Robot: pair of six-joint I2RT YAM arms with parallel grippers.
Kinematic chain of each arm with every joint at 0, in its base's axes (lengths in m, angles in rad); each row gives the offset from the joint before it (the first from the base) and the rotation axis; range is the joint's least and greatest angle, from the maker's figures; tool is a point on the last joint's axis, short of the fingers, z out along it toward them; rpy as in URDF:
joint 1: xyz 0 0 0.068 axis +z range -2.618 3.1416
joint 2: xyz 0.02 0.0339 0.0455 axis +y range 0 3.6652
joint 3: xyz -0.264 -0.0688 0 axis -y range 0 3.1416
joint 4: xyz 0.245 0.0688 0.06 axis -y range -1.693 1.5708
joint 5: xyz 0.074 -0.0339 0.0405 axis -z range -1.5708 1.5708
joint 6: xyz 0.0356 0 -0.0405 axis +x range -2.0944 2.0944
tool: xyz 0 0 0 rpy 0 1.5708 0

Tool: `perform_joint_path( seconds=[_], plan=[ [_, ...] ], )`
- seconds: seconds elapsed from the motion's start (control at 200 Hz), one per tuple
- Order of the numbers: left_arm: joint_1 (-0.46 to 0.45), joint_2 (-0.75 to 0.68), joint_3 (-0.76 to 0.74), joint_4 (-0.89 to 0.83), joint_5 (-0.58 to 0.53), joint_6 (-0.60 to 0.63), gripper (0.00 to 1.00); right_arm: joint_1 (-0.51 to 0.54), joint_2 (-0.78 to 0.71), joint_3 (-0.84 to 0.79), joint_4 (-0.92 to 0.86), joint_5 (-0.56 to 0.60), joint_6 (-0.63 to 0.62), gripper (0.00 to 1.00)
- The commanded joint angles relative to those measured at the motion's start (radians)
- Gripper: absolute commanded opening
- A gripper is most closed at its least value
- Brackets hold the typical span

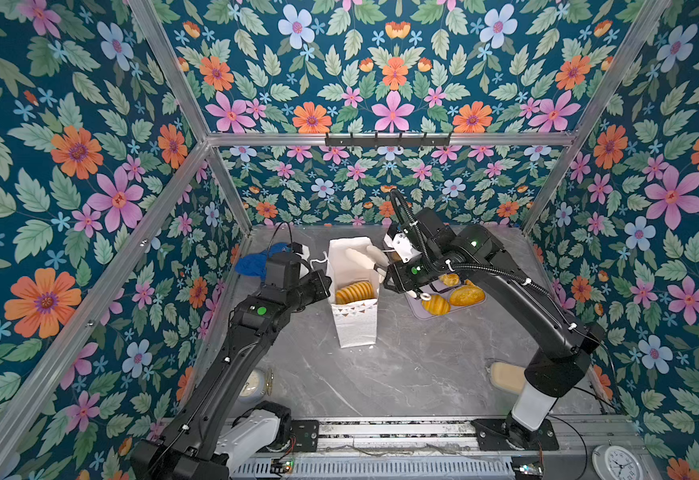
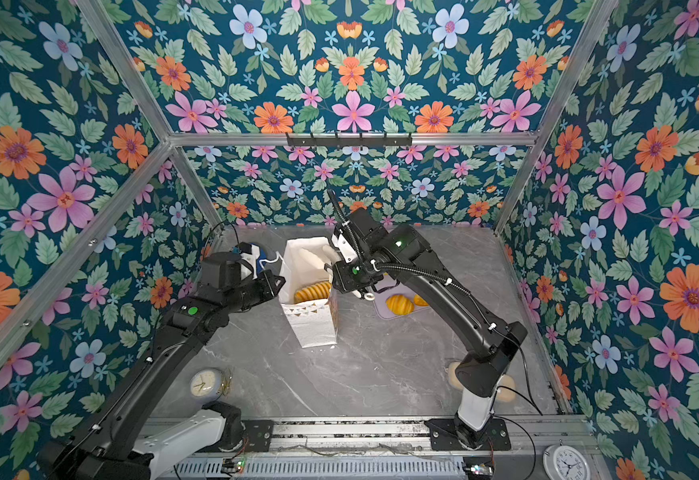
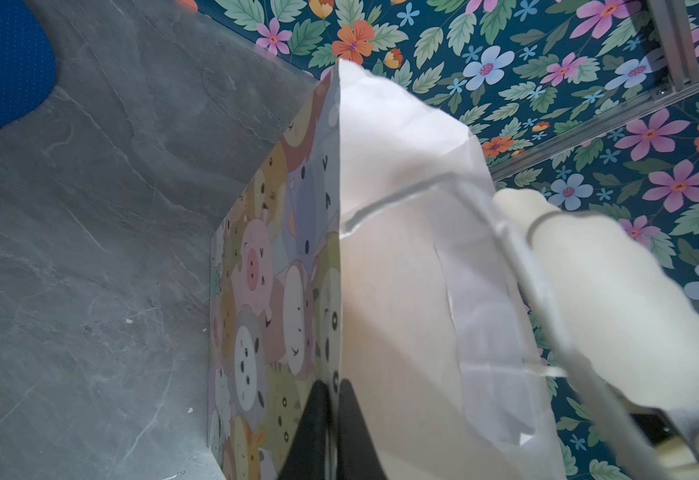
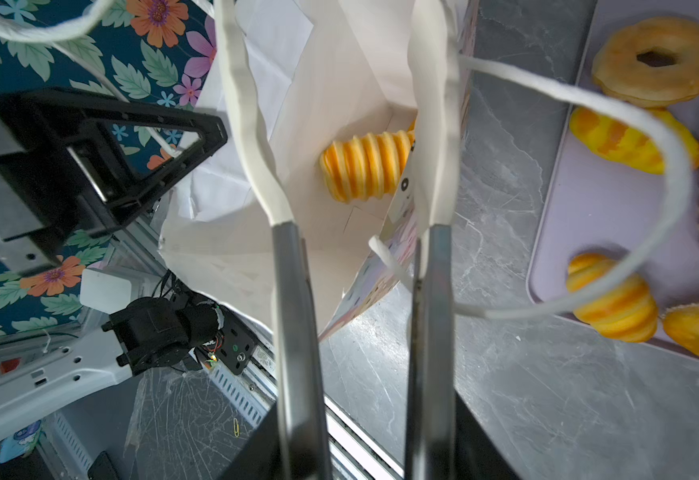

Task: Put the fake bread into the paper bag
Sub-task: 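Lower the twisted bread into the bag and open the tongs, then raise the empty tongs out of the bag and move back over the tray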

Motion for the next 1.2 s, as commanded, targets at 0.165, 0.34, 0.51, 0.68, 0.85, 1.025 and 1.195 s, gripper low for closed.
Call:
perform_joint_path(
  seconds=[0.165, 0.34, 0.51, 0.68, 0.85, 1.025, 1.195],
  plan=[
    [-0.002, -0.002, -0.002, 0.008, -0.001, 0.004, 0.14, 0.001, -0.03, 0.019, 0.021, 0.02, -0.005, 0.44],
    [-0.002, -0.004, -0.002, 0.008, -0.004, 0.002, 0.29, 0.002, -0.048, 0.035, 0.033, 0.04, -0.004, 0.43],
    [-0.001, -0.004, 0.0, 0.008, -0.005, 0.002, 0.34, 0.002, -0.065, 0.043, 0.04, 0.074, -0.006, 0.43],
    [-0.003, -0.003, 0.0, 0.009, -0.005, 0.002, 0.33, -0.002, -0.09, 0.053, 0.03, 0.122, -0.018, 0.42],
    [-0.004, 0.004, 0.001, 0.012, 0.001, 0.001, 0.33, -0.025, -0.14, 0.043, 0.029, 0.155, -0.022, 0.41],
    [-0.005, 0.002, 0.003, 0.012, 0.002, 0.003, 0.32, -0.09, -0.213, -0.041, 0.054, 0.154, -0.011, 0.4],
    [-0.006, 0.006, 0.002, 0.014, 0.002, 0.004, 0.32, -0.186, -0.303, -0.168, 0.084, 0.128, -0.001, 0.4]
  ],
)
